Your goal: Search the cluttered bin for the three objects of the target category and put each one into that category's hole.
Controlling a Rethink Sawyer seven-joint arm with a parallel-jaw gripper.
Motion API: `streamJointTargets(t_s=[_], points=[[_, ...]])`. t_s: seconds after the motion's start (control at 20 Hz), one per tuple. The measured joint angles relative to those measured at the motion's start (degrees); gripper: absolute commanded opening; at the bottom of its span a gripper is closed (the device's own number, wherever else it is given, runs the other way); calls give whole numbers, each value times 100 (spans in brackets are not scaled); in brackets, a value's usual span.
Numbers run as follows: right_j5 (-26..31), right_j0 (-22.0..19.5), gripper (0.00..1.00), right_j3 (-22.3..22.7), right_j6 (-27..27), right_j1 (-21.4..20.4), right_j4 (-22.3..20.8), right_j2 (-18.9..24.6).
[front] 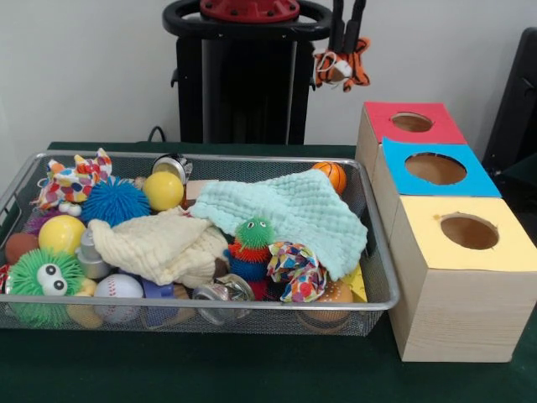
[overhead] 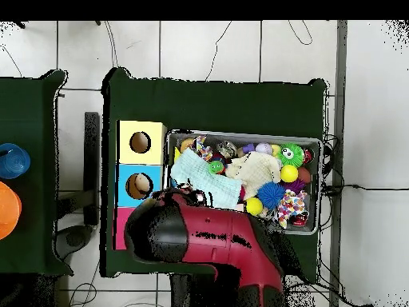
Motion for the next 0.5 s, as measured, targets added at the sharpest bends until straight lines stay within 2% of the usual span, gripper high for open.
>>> streamJointTargets(t_s=[0.5], points=[[-45,468,0,29,121,58,207,-225]])
